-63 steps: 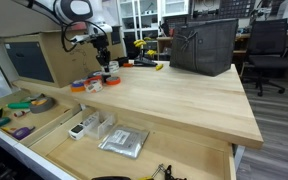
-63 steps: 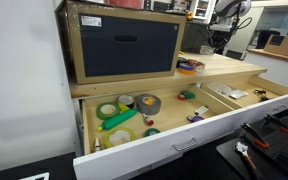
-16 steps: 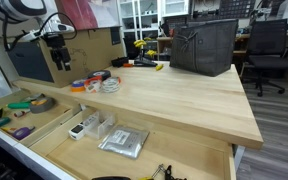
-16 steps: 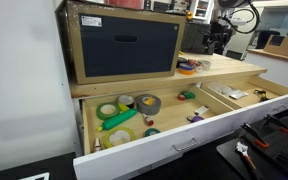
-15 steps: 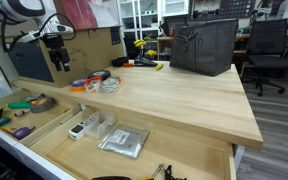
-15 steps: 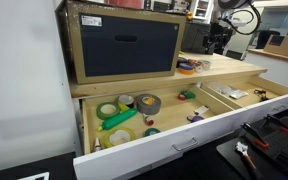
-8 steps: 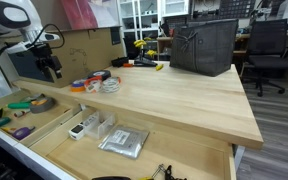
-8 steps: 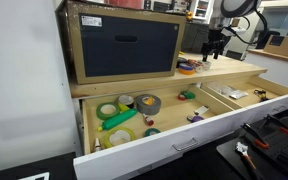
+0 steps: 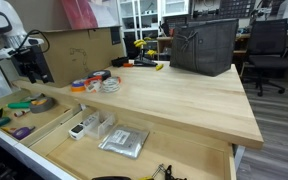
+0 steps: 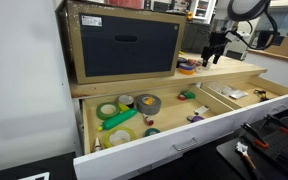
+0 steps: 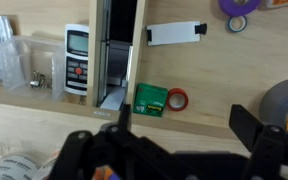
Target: Remove the clear masking tape from the drawer on the left and put it on the table
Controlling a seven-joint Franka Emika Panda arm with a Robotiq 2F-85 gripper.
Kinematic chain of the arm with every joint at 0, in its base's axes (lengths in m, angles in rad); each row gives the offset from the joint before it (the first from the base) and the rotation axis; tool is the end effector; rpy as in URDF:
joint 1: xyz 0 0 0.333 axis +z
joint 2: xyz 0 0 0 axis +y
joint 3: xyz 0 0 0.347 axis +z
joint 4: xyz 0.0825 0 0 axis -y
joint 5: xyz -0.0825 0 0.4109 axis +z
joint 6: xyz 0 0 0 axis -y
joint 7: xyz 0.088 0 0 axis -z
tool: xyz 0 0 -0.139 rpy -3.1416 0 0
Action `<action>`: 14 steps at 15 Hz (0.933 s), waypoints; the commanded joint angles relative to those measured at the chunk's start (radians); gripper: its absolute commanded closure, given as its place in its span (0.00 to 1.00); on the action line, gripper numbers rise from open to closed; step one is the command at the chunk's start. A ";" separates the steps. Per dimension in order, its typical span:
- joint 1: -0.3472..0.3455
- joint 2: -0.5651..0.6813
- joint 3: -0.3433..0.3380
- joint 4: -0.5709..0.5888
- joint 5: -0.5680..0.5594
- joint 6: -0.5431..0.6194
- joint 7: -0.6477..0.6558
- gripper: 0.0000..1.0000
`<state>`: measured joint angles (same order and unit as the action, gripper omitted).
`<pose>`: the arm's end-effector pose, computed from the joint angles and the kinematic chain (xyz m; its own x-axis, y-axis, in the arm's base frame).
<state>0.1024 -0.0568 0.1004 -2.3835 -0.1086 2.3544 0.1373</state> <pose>0.5006 0.0988 0.3258 0.9892 0.1419 0.0353 0.1387 -0.9871 0.0804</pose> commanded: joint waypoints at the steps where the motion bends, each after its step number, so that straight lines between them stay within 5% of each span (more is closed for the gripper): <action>1: 0.003 -0.047 0.005 -0.041 0.061 0.021 0.015 0.00; 8: 0.000 -0.018 0.006 -0.013 0.048 -0.002 0.005 0.00; 14: -0.002 -0.152 -0.007 -0.031 0.132 -0.053 -0.023 0.00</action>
<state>0.0998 -0.1168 0.0981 -2.3960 -0.0353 2.3504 0.1418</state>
